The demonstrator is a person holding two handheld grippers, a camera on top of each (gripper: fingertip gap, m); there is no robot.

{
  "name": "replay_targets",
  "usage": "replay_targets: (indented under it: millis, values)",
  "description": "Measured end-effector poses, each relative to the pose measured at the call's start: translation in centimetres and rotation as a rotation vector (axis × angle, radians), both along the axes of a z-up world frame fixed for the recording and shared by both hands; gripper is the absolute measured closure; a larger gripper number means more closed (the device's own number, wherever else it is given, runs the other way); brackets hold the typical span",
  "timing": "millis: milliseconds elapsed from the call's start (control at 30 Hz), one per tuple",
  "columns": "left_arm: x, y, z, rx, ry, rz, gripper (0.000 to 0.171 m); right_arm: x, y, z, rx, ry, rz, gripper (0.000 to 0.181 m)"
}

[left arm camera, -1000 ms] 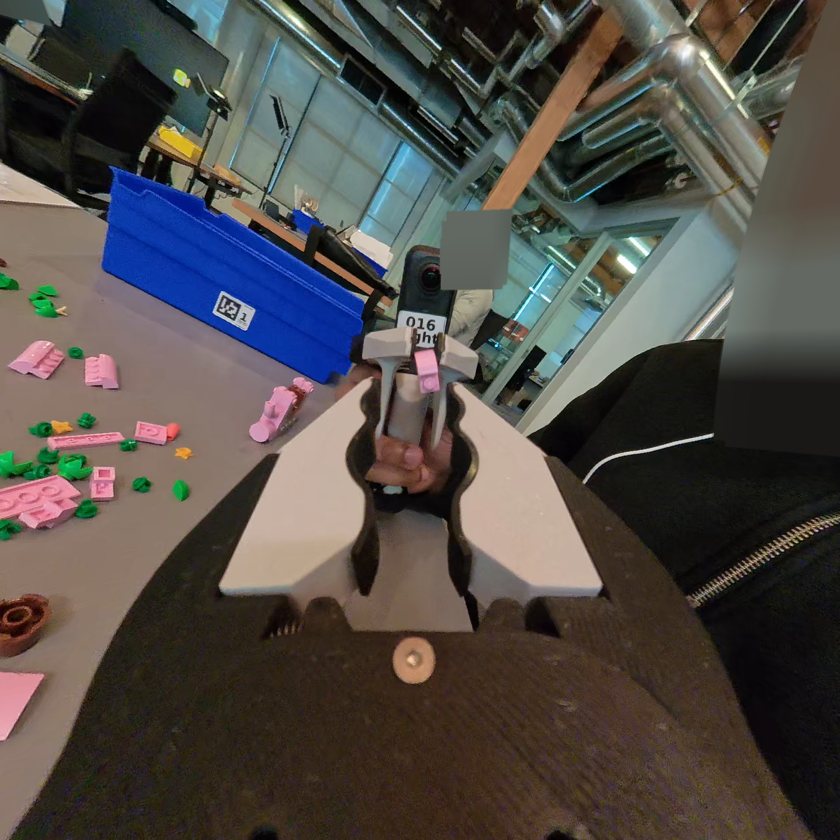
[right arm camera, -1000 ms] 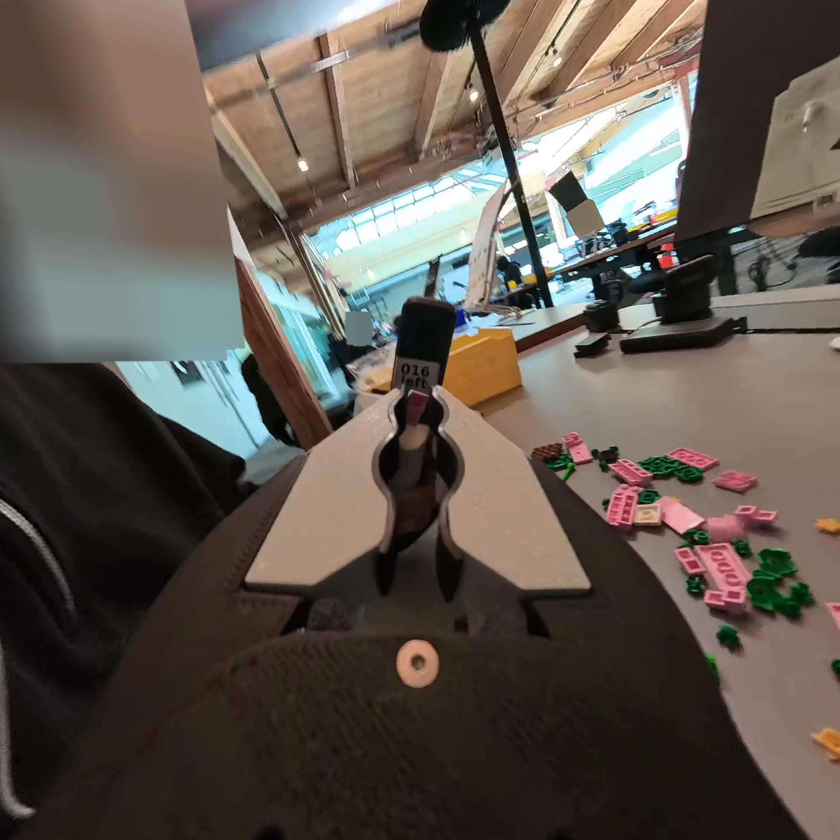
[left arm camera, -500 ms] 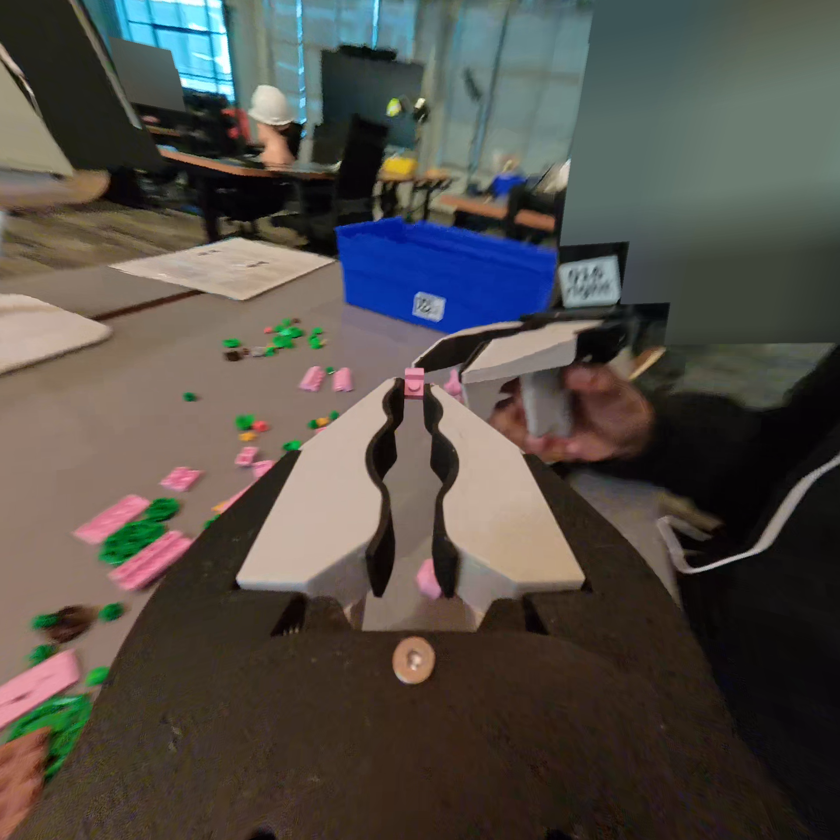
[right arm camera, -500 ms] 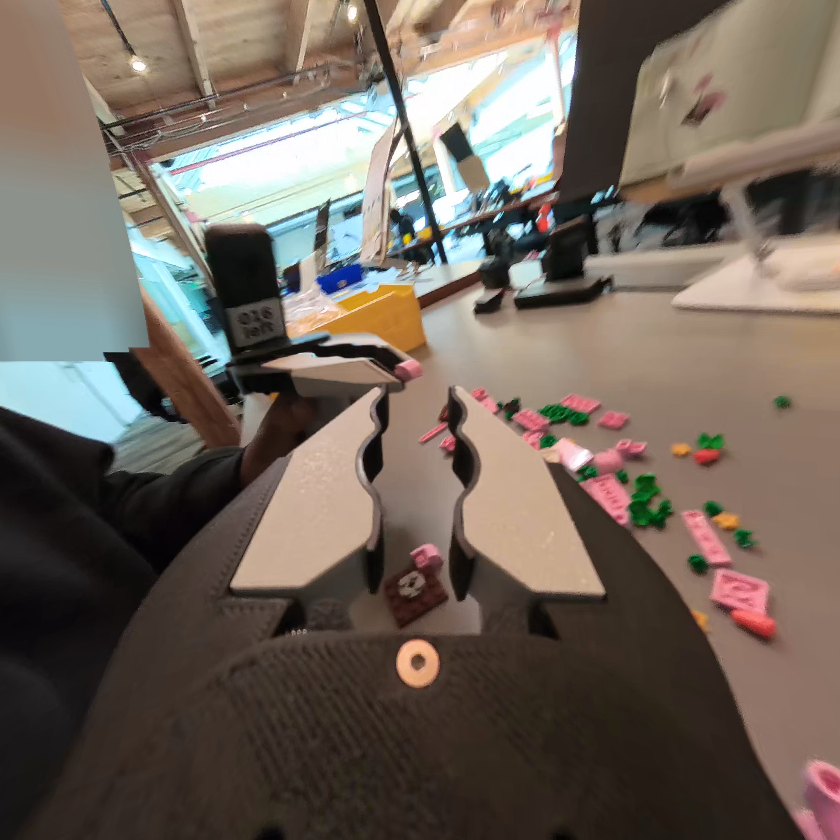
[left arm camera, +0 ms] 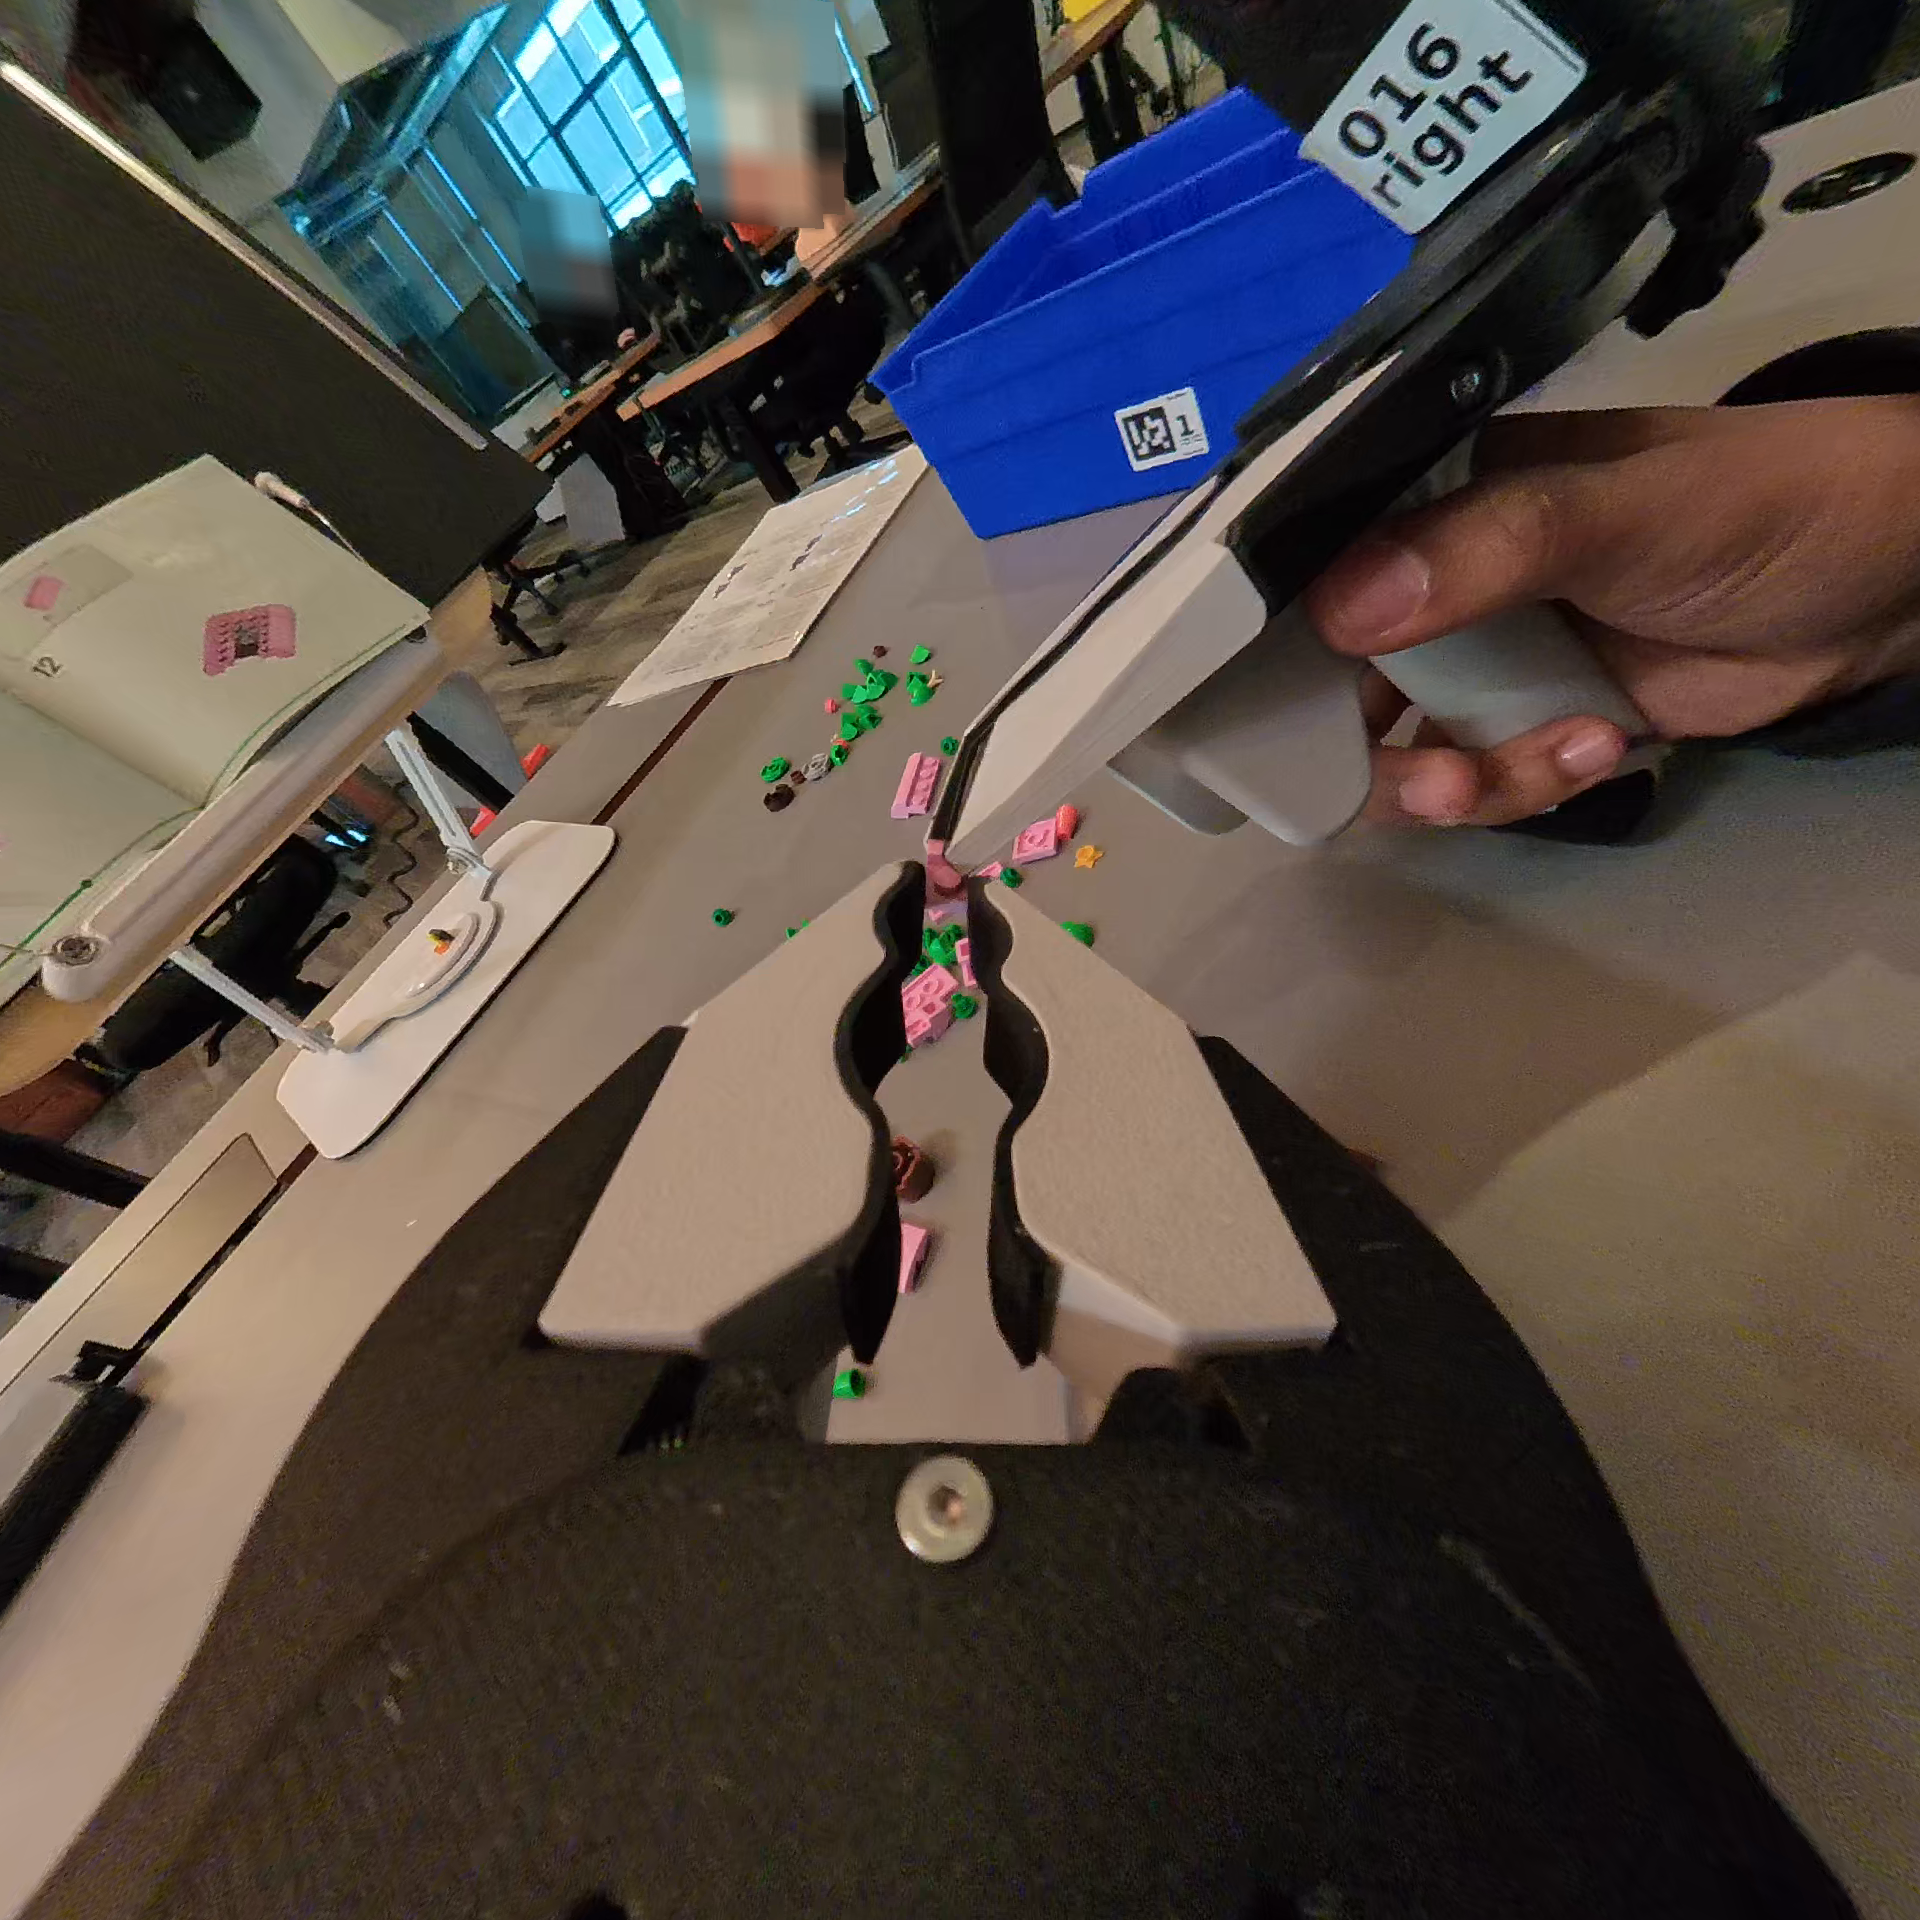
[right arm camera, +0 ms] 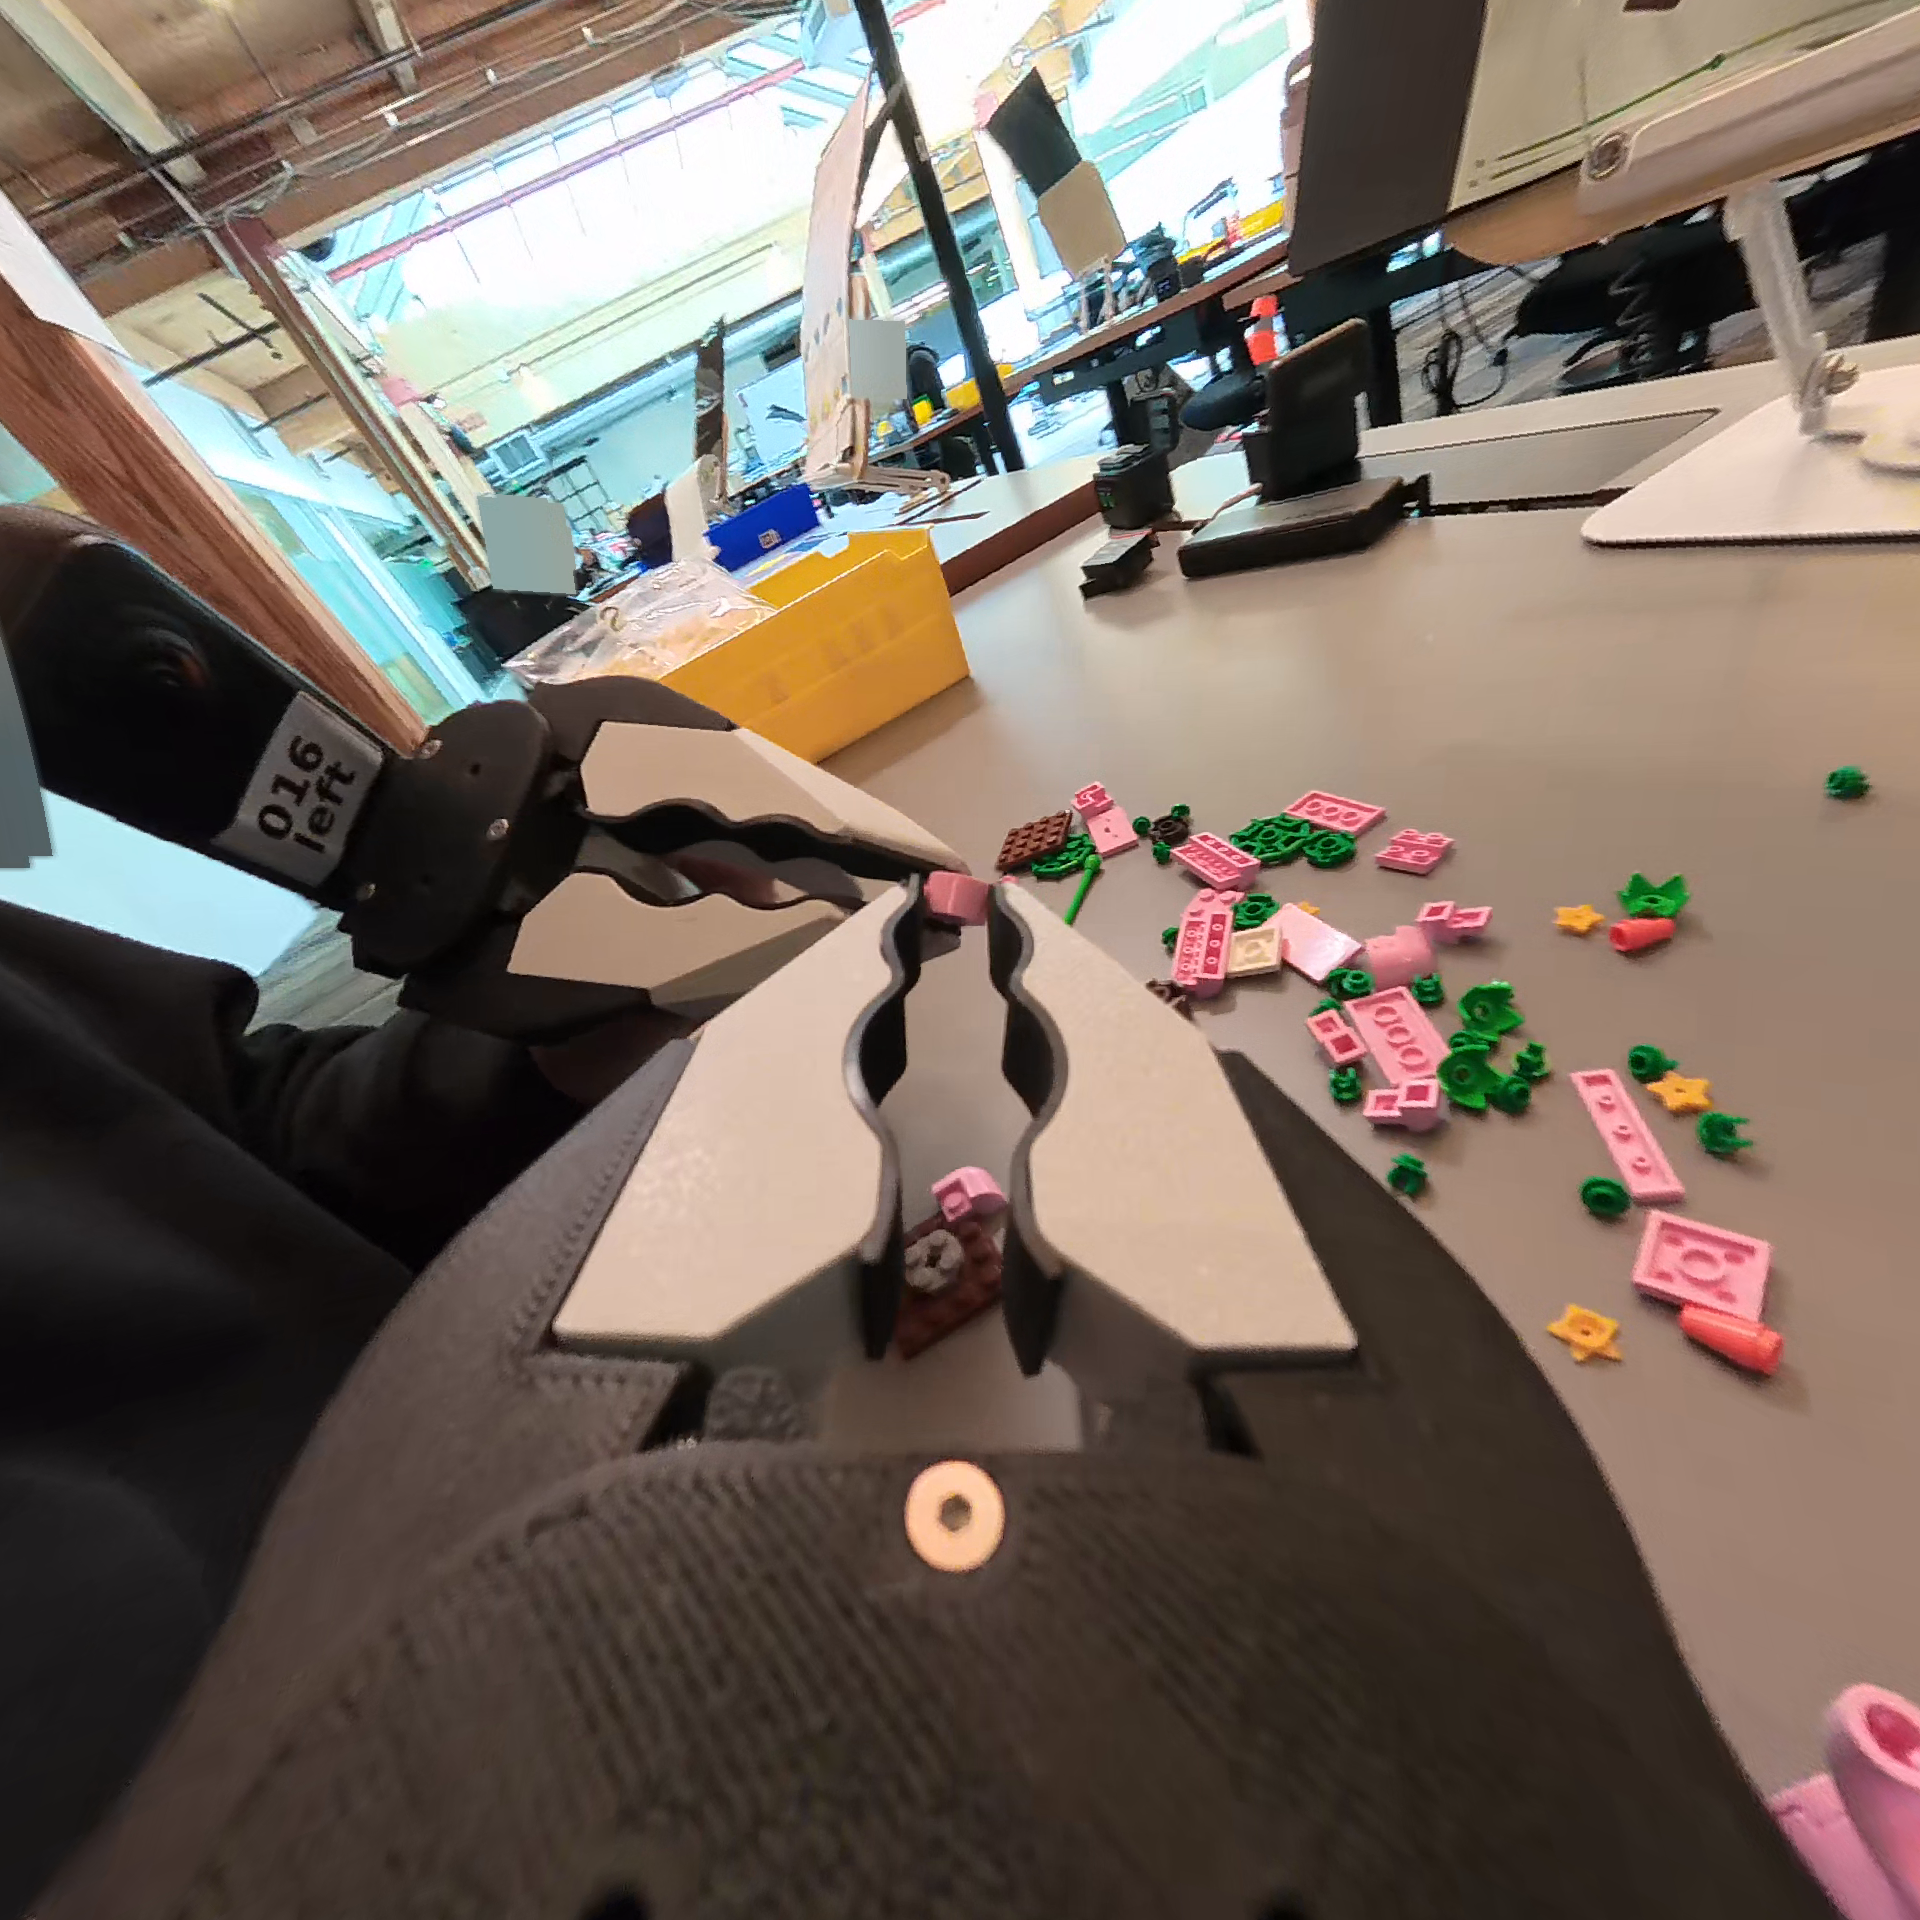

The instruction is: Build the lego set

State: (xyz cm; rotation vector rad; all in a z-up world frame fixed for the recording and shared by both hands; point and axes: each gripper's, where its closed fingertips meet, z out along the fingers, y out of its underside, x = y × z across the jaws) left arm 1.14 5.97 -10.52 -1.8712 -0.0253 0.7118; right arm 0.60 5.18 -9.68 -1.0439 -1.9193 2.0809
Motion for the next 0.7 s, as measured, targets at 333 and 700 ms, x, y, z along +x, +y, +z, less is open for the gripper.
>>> replay_targets:
  millis: [333, 700]
  values:
    - [0.6, -1.3, -3.4, -0.103, -0.32, -0.113, 0.137, 0.1, 0.5, -1.8, 0.146, -0.054, 0.052, 0.171]
    - [3.5, -3.1, -7.6, -0.247, -0.581, -0.238, 0.128, 2.2, -1.3, -8.4, 0.58, -0.222, 0.333, 0.171]
